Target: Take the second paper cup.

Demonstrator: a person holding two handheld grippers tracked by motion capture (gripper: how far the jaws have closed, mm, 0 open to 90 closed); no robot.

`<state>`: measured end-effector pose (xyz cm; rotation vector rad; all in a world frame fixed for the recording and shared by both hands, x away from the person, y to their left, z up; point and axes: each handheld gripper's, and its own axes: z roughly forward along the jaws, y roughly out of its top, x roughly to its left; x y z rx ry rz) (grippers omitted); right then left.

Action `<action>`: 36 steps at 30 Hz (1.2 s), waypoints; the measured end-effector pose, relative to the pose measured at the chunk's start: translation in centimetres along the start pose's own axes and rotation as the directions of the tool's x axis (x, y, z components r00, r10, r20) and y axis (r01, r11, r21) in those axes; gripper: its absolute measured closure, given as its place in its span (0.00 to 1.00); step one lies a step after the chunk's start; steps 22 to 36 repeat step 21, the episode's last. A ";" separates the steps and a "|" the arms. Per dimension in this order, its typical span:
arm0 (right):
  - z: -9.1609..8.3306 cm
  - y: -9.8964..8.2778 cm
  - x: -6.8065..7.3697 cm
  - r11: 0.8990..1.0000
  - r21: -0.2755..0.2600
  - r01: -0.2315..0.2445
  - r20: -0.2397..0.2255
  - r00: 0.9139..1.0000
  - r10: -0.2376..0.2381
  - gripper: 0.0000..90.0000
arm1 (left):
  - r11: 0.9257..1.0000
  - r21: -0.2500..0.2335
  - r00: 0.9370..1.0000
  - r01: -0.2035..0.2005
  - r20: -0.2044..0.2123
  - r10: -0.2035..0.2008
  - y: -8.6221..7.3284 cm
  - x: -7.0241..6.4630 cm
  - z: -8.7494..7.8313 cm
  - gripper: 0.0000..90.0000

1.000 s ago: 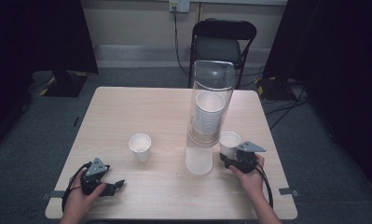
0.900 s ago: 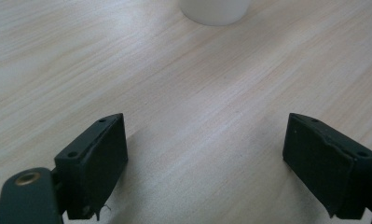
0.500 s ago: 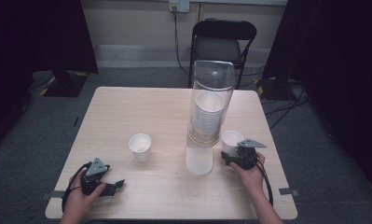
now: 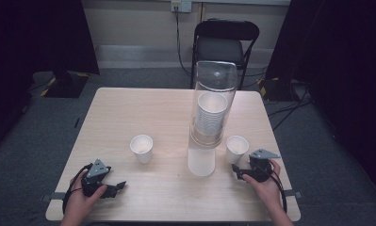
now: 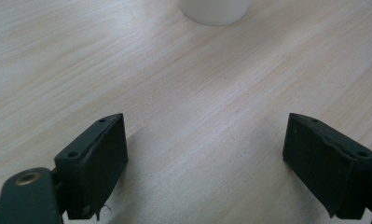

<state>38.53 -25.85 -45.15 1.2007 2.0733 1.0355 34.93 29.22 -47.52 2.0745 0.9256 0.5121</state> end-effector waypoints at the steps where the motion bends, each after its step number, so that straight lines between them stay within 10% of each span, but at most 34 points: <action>1: -0.6 -0.6 -0.2 1.000 0.006 0.003 -0.010 1.000 -0.003 0.16 | 1.000 0.000 1.000 0.000 0.000 0.000 0.0 0.0 0.0 0.15; 36: -2.3 -3.0 -0.7 0.998 0.054 0.043 -0.036 0.998 -0.041 0.15 | 1.000 0.005 1.000 -0.002 0.001 0.002 0.0 0.0 -0.1 0.15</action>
